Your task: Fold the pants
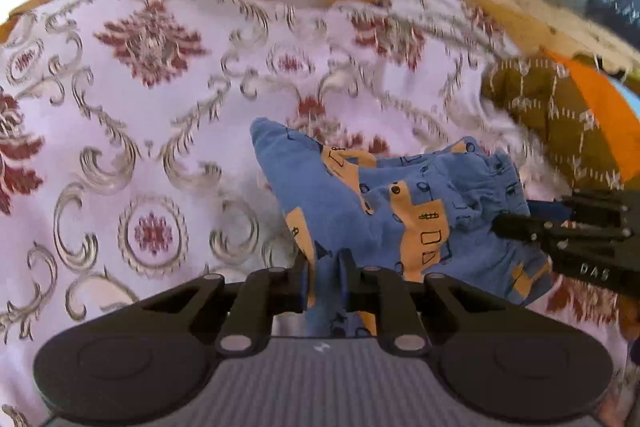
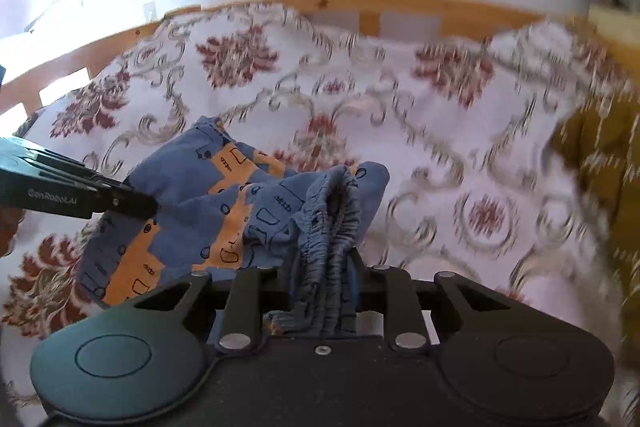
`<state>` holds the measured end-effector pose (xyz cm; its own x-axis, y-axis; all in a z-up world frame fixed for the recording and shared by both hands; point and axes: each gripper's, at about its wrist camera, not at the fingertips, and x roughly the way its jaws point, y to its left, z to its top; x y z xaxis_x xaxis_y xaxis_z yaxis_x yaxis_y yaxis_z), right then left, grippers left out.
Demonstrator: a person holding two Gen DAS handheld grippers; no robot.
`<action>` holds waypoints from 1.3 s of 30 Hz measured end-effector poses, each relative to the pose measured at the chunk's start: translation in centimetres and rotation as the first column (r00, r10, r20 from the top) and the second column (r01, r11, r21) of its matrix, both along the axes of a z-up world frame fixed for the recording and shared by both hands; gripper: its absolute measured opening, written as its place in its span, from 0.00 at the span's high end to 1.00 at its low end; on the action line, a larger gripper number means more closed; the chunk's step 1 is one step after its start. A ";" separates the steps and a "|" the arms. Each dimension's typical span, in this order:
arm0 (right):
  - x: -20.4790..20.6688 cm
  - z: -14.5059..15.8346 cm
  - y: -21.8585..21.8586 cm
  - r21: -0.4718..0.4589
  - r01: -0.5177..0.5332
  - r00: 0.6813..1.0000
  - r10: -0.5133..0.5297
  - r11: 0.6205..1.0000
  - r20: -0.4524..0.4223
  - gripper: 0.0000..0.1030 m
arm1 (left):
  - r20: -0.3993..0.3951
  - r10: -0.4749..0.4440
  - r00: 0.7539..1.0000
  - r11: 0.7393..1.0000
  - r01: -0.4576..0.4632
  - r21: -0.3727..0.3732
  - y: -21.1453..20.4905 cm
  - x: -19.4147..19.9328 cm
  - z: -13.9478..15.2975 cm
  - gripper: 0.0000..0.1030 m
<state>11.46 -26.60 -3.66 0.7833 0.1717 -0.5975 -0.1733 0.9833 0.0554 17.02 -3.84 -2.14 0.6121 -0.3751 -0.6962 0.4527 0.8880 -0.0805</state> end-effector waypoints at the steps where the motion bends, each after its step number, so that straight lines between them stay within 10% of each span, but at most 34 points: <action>1: 0.2 0.3 -0.1 0.001 0.007 1.000 -0.007 1.000 0.021 0.77 | 0.021 -0.003 1.000 1.000 0.003 -0.003 -0.1 0.0 0.4 0.85; 13: 8.1 0.3 -5.5 0.204 0.020 0.998 -0.031 0.979 0.051 0.76 | 0.005 0.046 0.999 0.979 -0.045 -0.197 -0.2 8.2 0.1 0.85; 32: 11.5 -4.4 -7.0 0.266 0.073 0.994 -0.050 0.961 -0.095 0.71 | -0.112 0.046 0.993 0.983 -0.065 -0.170 0.9 11.3 -5.8 0.83; 39: 11.1 -4.5 -7.9 0.278 0.106 0.993 -0.085 0.955 -0.087 0.40 | -0.129 0.063 0.990 0.983 -0.083 -0.161 1.0 11.1 -5.5 0.76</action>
